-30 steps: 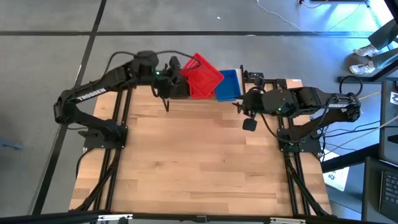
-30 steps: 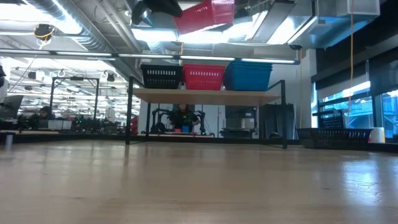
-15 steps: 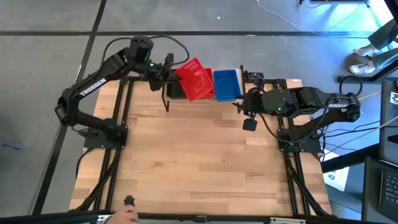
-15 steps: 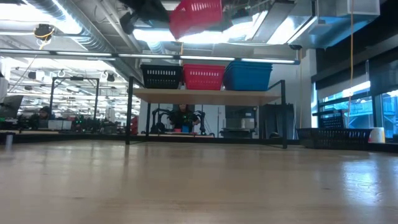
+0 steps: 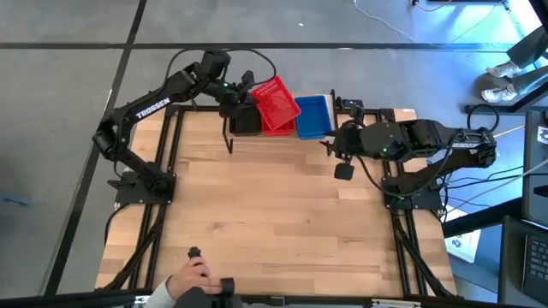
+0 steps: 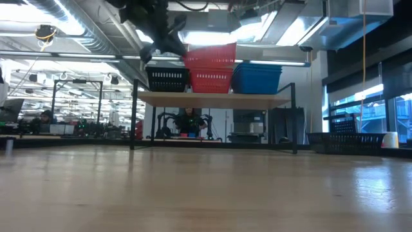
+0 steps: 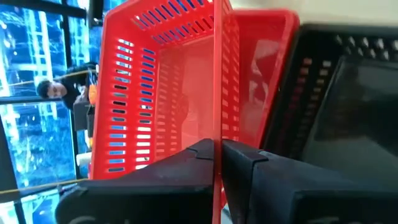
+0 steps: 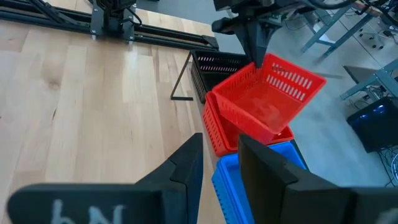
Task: Stack baskets on shelf by color
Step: Stack the red bin on the red bin on the shelf
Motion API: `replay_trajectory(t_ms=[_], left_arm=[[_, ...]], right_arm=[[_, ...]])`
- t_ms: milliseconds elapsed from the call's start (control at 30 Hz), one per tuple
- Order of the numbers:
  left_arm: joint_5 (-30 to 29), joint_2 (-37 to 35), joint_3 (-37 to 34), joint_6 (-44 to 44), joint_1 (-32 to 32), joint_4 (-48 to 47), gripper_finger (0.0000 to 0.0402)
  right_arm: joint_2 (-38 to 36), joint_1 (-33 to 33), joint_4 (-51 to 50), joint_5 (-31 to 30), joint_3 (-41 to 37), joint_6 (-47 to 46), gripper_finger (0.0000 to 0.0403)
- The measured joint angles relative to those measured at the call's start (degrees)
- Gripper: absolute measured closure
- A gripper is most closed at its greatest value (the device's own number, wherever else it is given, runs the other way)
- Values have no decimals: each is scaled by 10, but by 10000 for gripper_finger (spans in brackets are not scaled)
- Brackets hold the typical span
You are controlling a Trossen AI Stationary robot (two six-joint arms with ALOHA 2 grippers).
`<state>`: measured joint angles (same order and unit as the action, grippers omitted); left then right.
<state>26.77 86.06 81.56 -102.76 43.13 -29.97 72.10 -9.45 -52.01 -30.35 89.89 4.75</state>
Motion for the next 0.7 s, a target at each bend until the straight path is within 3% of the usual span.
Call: replay_trajectory(t_ms=[167,700], left_arm=[[-38,2,0,-23,0,-11,401],[-70,2,0,-42,-12,-25,391]], right_arm=[[0,0,0,0,0,0,301],[0,8,3,-1,0,-15,301]])
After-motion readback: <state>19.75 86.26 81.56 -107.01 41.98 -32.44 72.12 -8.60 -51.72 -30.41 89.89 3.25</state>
